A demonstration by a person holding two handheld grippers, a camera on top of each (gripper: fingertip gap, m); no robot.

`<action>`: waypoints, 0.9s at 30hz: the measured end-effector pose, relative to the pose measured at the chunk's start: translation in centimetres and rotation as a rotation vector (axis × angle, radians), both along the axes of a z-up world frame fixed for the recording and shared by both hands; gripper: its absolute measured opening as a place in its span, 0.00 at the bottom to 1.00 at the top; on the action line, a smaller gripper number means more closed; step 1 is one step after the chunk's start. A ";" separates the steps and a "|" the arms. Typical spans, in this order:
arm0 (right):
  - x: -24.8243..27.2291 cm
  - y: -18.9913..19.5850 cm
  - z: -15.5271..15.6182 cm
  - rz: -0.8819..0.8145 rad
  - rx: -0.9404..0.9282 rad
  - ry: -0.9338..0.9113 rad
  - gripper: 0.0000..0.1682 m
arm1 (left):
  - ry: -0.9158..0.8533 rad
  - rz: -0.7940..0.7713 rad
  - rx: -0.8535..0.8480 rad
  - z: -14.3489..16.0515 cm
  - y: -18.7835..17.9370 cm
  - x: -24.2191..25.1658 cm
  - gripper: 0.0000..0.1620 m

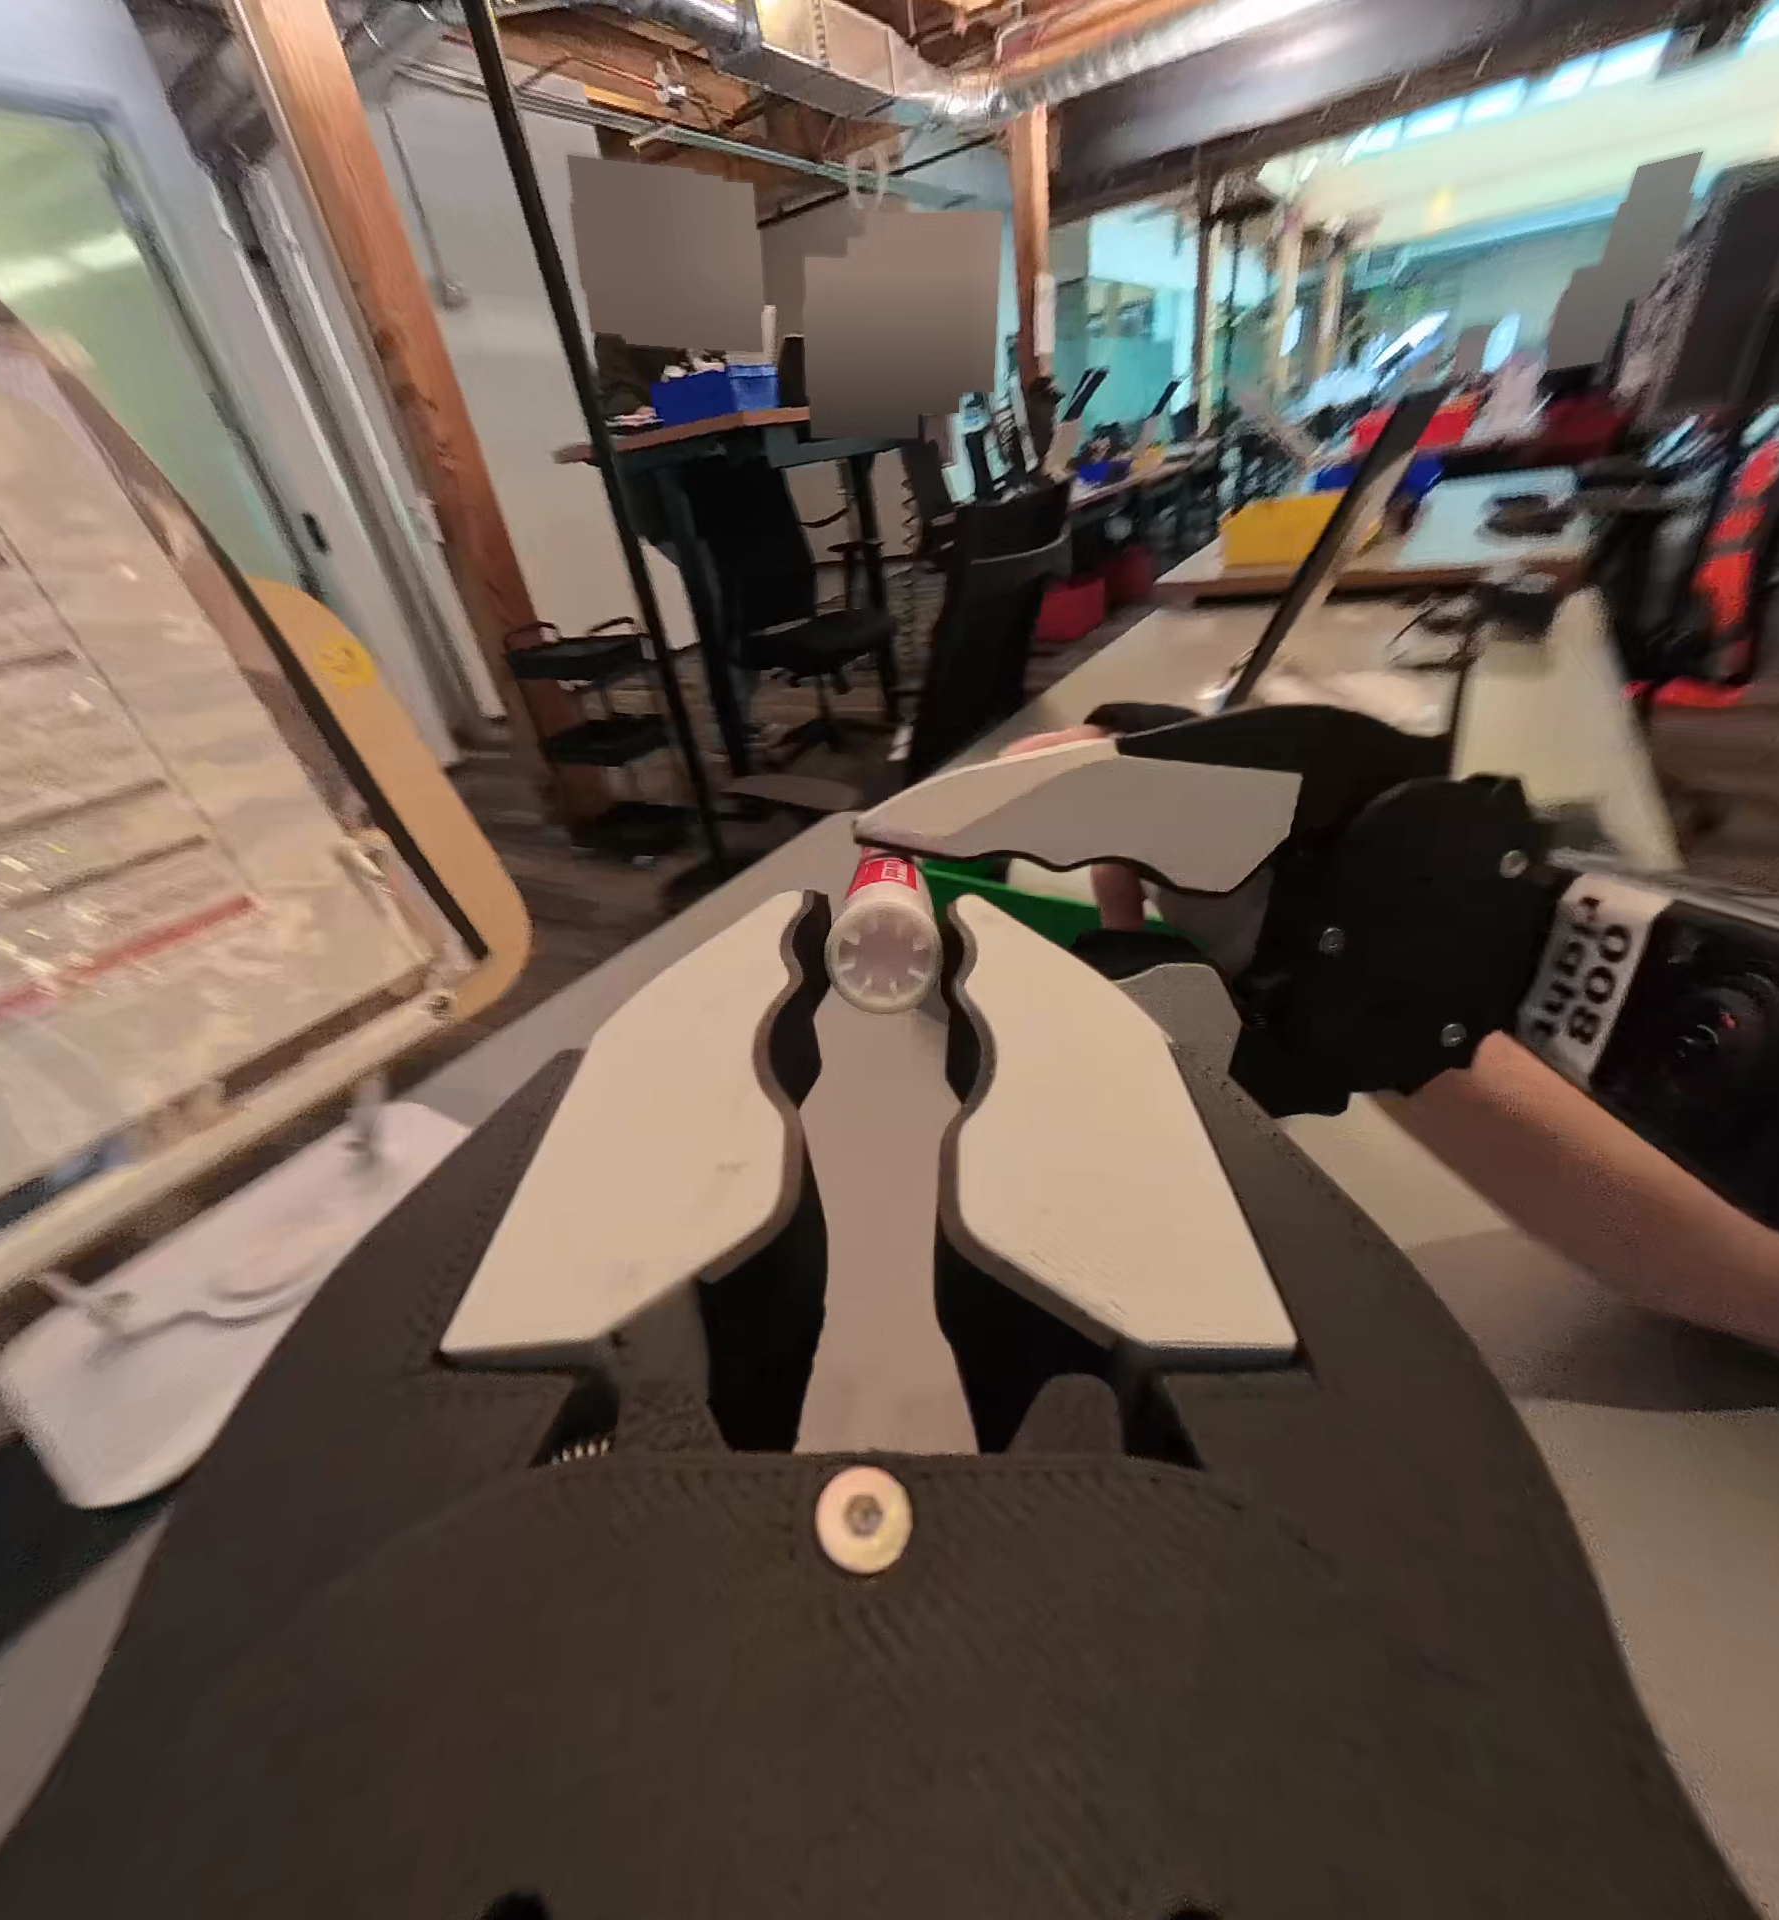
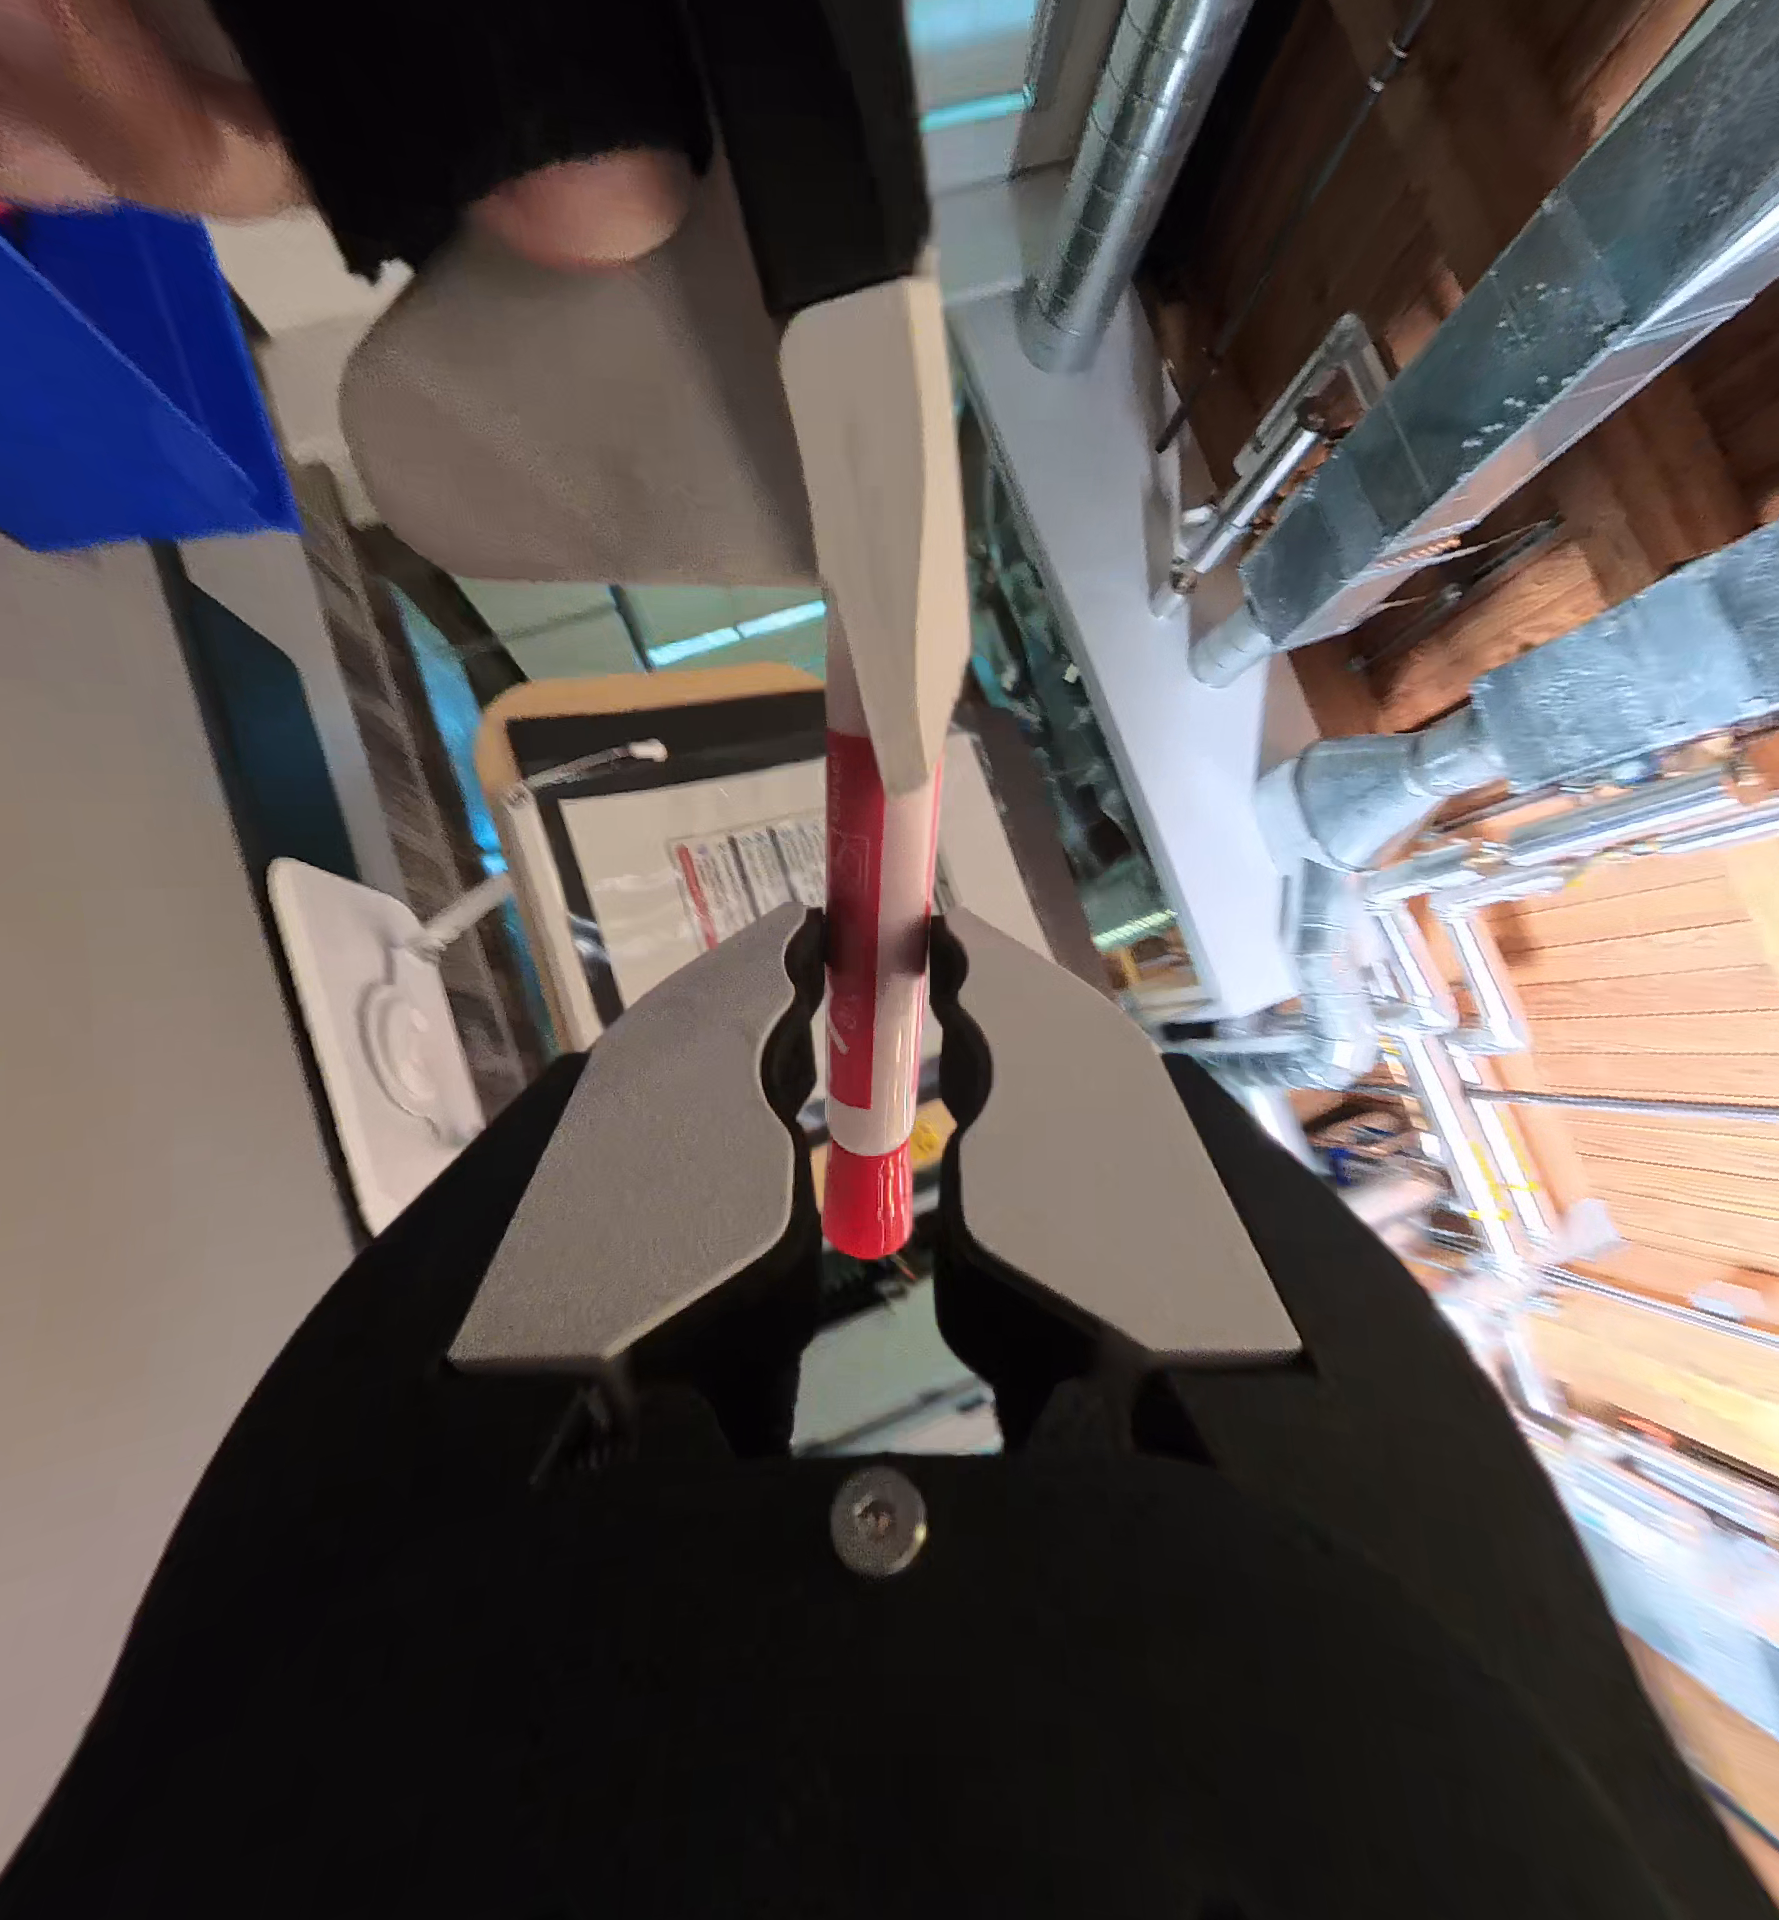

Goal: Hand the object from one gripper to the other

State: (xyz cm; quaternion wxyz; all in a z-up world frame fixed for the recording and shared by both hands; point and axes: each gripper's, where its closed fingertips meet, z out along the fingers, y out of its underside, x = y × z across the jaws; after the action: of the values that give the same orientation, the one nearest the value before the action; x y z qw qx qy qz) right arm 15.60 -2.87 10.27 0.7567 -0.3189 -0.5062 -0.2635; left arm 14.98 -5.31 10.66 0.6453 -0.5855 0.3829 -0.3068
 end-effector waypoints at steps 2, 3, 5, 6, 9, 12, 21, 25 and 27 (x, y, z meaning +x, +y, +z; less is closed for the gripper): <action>-0.4 -1.6 0.7 0.130 -0.045 0.018 0.19 | -0.136 -0.107 -0.168 0.7 0.3 -1.2 0.12; -0.3 -2.7 1.3 0.206 -0.056 0.031 0.19 | -0.222 -0.174 -0.268 1.2 0.5 -2.0 0.12; 0.4 -5.8 3.2 0.394 -0.059 0.096 0.20 | -0.387 -0.326 -0.465 1.9 1.0 -3.6 0.12; 1.1 -7.5 4.4 0.502 -0.067 0.148 0.19 | -0.446 -0.399 -0.552 2.0 1.2 -4.2 0.12; 4.4 -10.9 7.7 0.808 -0.119 0.346 0.19 | -0.595 -0.594 -0.718 2.3 1.4 -5.4 0.12; 7.1 -10.7 8.7 1.003 -0.216 0.503 0.21 | -0.721 -0.818 -0.836 2.8 0.9 -5.5 0.12; 0.8 -6.9 4.6 0.978 -0.487 0.535 0.26 | -0.956 -1.238 -0.963 3.8 -2.7 -2.2 0.12; -0.7 -7.7 3.9 0.997 -0.503 0.514 0.24 | -0.926 -1.235 -1.034 2.8 -3.5 0.0 0.12; -0.8 -7.5 3.9 0.989 -0.515 0.532 0.19 | -0.937 -1.264 -1.066 2.6 -3.7 0.3 0.12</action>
State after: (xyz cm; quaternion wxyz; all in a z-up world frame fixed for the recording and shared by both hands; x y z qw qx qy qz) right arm 14.83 -10.36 14.16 0.7881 -0.2738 -0.4356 0.3379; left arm 15.29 -9.04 13.29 0.0956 -0.3049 0.1406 -0.9371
